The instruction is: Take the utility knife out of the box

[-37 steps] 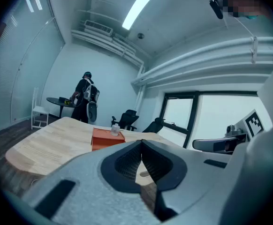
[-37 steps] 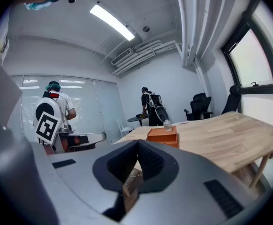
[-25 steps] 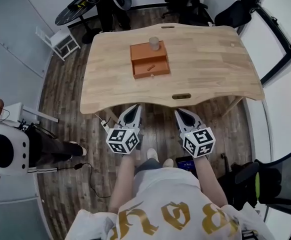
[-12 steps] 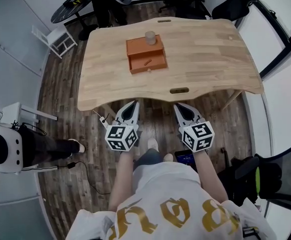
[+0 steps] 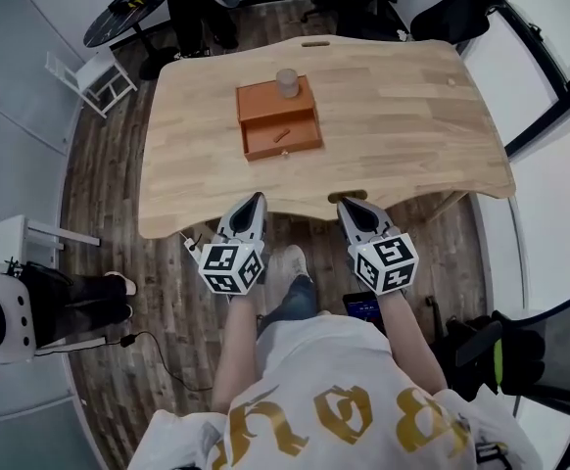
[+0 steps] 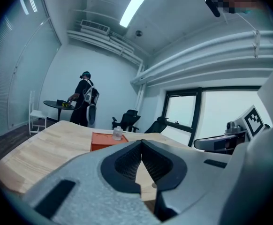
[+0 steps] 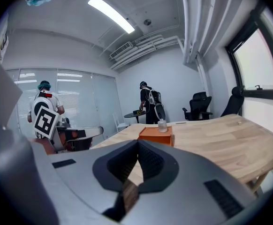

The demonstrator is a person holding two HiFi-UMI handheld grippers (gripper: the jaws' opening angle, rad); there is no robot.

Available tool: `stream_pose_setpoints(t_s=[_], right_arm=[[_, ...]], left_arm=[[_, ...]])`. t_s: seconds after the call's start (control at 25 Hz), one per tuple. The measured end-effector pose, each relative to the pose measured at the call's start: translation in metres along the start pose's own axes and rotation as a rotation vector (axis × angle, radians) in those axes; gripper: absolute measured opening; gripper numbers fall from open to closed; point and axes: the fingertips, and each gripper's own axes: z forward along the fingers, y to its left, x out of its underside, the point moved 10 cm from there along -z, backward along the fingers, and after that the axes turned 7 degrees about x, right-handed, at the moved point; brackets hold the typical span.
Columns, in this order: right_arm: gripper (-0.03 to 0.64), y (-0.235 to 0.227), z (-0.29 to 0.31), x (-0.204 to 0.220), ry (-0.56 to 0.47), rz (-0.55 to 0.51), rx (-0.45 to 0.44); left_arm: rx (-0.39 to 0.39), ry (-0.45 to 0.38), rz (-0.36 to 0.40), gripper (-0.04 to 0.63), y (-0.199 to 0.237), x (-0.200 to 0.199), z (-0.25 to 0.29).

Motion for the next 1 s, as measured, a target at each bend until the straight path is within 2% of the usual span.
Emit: stream_pose_setpoints(t_s=[0.2,0.52,0.76,1.0], right_arm=[[0.011,-0.023,0.059,-0.025,0.008,-0.005,0.022],[0.011,-0.049,0.147,-0.049,0.039,0.036,0.05],[0.011,-0.053,0.207,-0.065,0.041,0.035,0.041],[0.011,-0.058,0.238,-0.073,0.035,0.051,0.051]], left_arm=[[0.022,0.027,-0.028,0.009,0.042,-0.012,0.054],[0.065,0.06,-0.022,0.011,0.107,-0.039,0.133],[0.096,0.076,-0.025,0.011,0.147,-0.05,0.172],[0.114,0.082,-0.029,0.011,0.175,-0.059,0.195]])
